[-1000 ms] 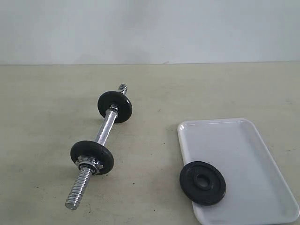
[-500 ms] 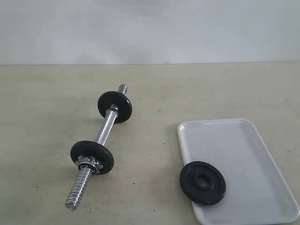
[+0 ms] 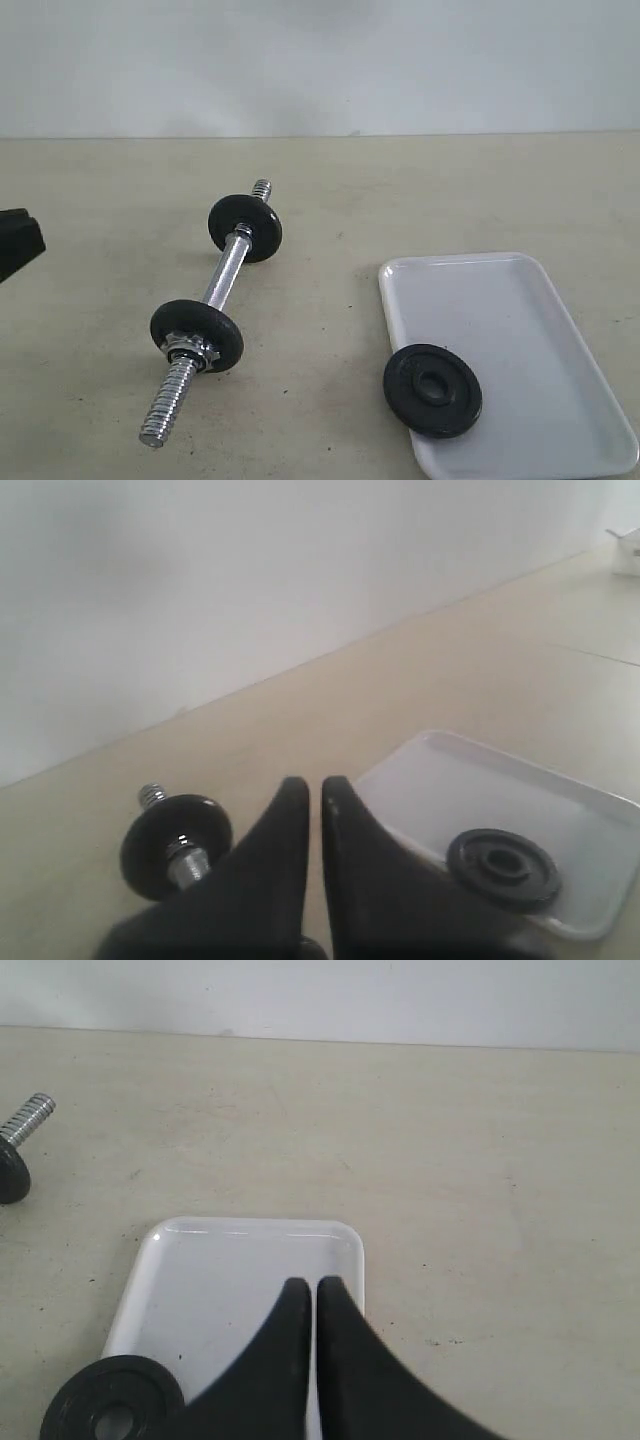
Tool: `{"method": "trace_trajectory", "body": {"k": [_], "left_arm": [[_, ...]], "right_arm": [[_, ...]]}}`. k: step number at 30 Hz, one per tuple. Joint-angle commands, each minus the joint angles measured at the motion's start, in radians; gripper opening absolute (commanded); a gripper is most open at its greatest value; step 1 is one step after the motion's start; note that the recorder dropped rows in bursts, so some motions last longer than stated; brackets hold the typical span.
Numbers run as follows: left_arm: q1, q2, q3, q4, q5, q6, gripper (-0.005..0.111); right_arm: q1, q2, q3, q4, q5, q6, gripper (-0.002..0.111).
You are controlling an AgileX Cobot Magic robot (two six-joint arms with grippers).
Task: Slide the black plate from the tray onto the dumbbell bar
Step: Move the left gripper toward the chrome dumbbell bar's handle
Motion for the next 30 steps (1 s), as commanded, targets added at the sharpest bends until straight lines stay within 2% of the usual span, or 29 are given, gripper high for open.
{"method": "trace_trajectory", "body": {"k": [1,6,11,15,17,18,19,20,22,25,30], "left_arm": [[0.001,0.002,-0.003,0.002,-0.106,-0.011,0.004],[0.001,0.002,-0.003,-0.011,-0.225,-0.011,0.004],[0.001,0.002,0.001,-0.009,-0.099,0.014,0.004],[0.001,0.002,0.001,-0.009,-0.080,0.004,0.004],[0.001,0.015,0.001,0.054,0.033,-0.161,0.004],[0.001,0.037,0.001,0.169,0.142,-0.302,0.004],[0.001,0.051,0.001,0.243,0.184,-0.386,0.004],[0.001,0.080,0.001,0.279,0.247,-0.539,0.004],[0.001,0.112,-0.001,0.279,0.290,-0.599,0.004],[0.001,0.163,-0.015,0.279,0.340,-0.604,0.004],[0.001,0.233,-0.063,0.279,0.330,-0.606,0.004]], "right_arm": [[0.005,-0.003,-0.006,0.005,-0.009,-0.004,0.000],[0.005,-0.003,-0.006,0.005,-0.004,-0.004,0.000],[0.005,-0.003,-0.006,0.005,0.008,-0.004,0.000],[0.005,-0.003,-0.006,0.008,0.021,-0.004,0.000],[0.005,-0.003,-0.006,0.008,0.100,-0.030,0.000],[0.005,-0.003,-0.006,0.008,0.135,-0.086,0.000],[0.005,-0.003,-0.006,0.008,0.139,-0.096,0.000],[0.005,-0.003,-0.006,0.008,0.141,-0.098,0.000],[0.005,-0.003,-0.006,0.010,0.141,-0.098,0.000],[0.005,-0.003,-0.006,0.009,0.141,-0.100,0.000],[0.005,-0.003,-0.006,0.009,0.141,-0.105,0.000]]}}
